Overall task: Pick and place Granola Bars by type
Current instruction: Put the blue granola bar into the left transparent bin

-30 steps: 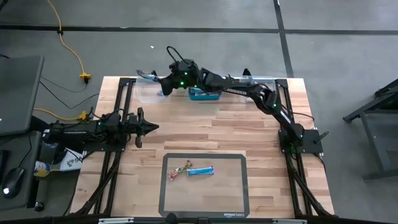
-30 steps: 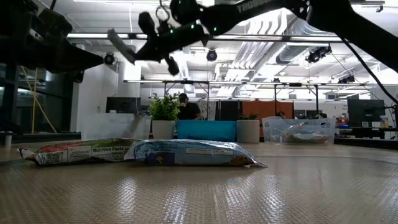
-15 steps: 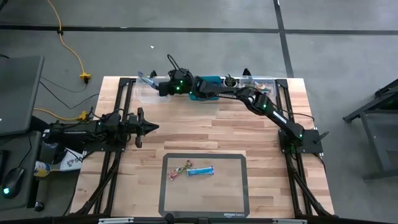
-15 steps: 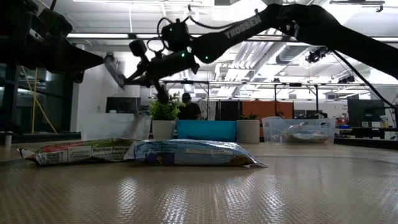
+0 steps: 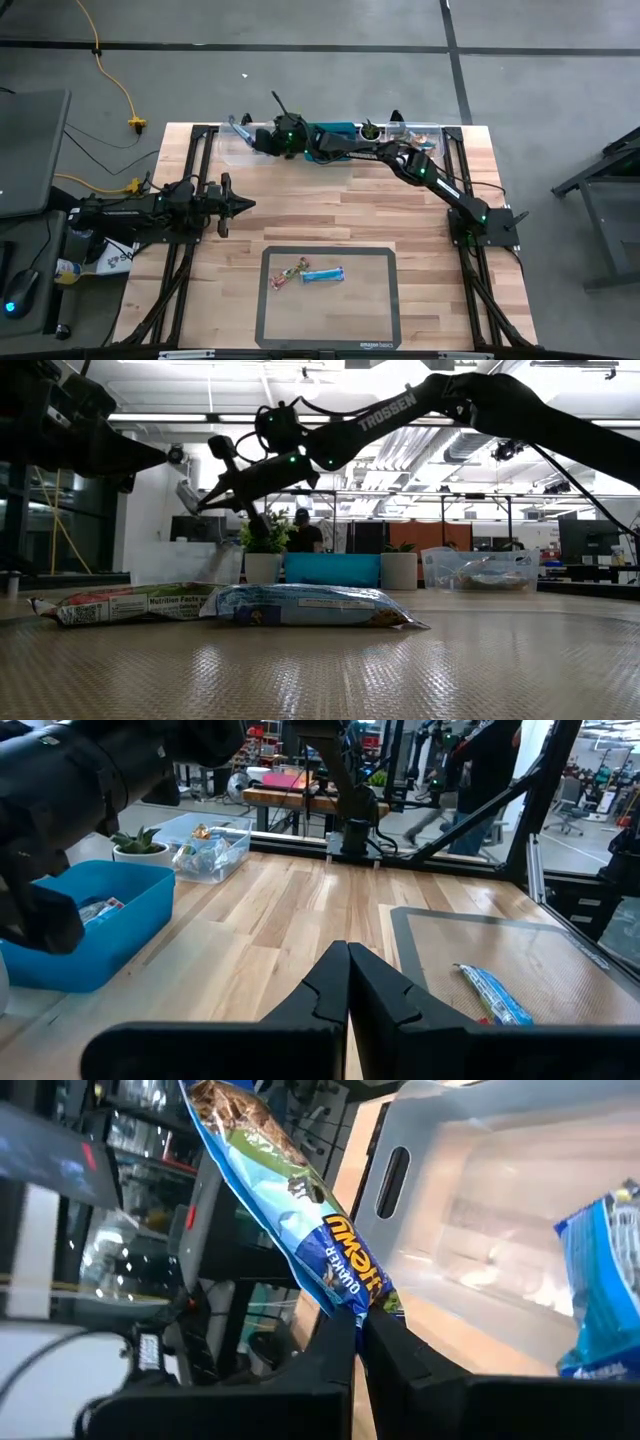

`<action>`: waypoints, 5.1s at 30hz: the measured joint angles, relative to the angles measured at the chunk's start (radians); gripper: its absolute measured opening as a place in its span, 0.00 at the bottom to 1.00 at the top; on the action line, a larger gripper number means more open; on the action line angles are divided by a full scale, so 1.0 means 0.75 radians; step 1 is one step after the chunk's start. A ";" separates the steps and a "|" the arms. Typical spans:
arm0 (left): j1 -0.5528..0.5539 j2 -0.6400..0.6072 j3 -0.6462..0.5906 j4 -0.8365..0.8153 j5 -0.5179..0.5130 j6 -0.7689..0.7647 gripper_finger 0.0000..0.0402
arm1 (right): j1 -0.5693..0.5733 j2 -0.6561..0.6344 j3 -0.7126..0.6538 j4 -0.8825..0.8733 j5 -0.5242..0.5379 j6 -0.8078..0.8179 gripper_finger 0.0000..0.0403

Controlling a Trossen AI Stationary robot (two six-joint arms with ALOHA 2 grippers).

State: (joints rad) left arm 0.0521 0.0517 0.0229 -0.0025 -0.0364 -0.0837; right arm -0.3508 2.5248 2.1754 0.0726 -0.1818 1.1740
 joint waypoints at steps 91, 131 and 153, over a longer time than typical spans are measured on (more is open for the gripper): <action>0.000 0.000 0.000 0.000 -0.001 0.001 0.00 | 0.094 0.021 0.001 0.113 -0.056 -0.122 0.27; 0.000 0.001 0.000 0.000 0.000 0.000 0.00 | 0.483 -0.758 0.001 -1.414 0.082 -1.323 0.27; 0.000 0.001 0.000 0.000 0.000 0.000 0.00 | 0.882 -0.359 0.000 -1.746 0.273 -1.182 0.54</action>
State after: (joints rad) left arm 0.0517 0.0521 0.0231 -0.0025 -0.0364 -0.0837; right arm 0.3107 2.2555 2.1754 -1.2371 0.0230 0.2874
